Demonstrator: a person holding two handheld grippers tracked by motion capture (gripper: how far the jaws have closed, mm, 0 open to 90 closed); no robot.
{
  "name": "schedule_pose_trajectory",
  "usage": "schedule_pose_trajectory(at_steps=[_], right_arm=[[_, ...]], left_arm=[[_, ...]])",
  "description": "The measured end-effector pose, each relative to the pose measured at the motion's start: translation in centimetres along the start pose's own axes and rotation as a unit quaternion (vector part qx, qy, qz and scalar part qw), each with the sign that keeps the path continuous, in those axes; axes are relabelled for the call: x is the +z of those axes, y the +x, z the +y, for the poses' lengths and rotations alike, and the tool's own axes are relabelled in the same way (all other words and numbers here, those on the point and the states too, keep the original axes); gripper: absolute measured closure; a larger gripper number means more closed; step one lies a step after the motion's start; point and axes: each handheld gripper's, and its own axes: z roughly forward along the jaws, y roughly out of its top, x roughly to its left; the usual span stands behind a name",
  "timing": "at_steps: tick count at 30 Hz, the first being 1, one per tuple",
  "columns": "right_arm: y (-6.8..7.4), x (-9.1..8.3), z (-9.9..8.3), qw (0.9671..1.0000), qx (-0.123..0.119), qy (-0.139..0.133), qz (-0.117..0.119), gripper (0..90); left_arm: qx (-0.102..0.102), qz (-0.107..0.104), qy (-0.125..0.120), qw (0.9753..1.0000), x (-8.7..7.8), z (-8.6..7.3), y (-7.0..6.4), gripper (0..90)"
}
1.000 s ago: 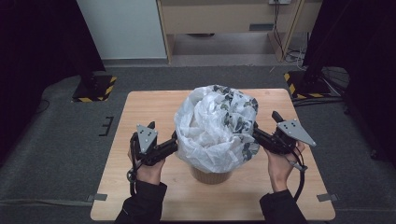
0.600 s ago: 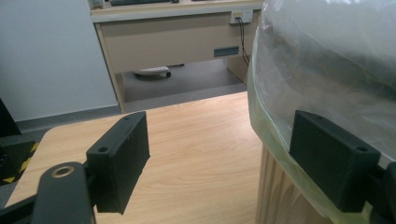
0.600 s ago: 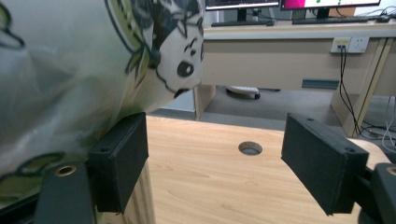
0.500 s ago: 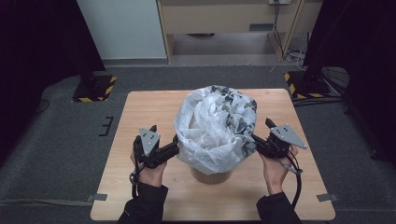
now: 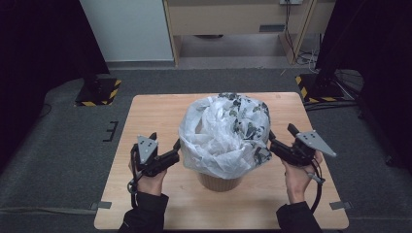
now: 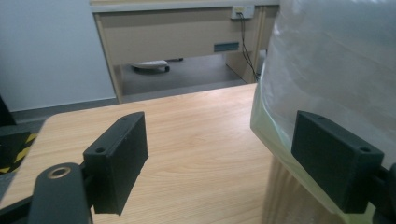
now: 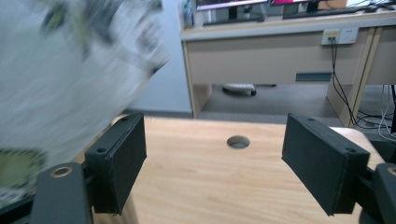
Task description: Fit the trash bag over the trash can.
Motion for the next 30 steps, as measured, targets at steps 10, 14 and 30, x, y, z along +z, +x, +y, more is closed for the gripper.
schedule_pose_trajectory(at_steps=[10,14,30], right_arm=[[-2.0,-3.0,2.5,0.9989,0.002,-0.046,0.001,20.8],[-1.7,-3.5,3.3,0.9981,-0.007,-0.058,0.02,23.0],[1.8,-4.6,7.7,0.9826,-0.033,-0.109,0.147,24.4]], left_arm=[[-0.005,0.02,0.042,0.9989,-0.3,-2.9,2.6,18.1],[0.005,0.023,0.083,0.9962,0.2,-5.0,3.1,17.8],[0.006,0.015,0.215,0.9764,2.8,-11.8,3.6,15.3]])
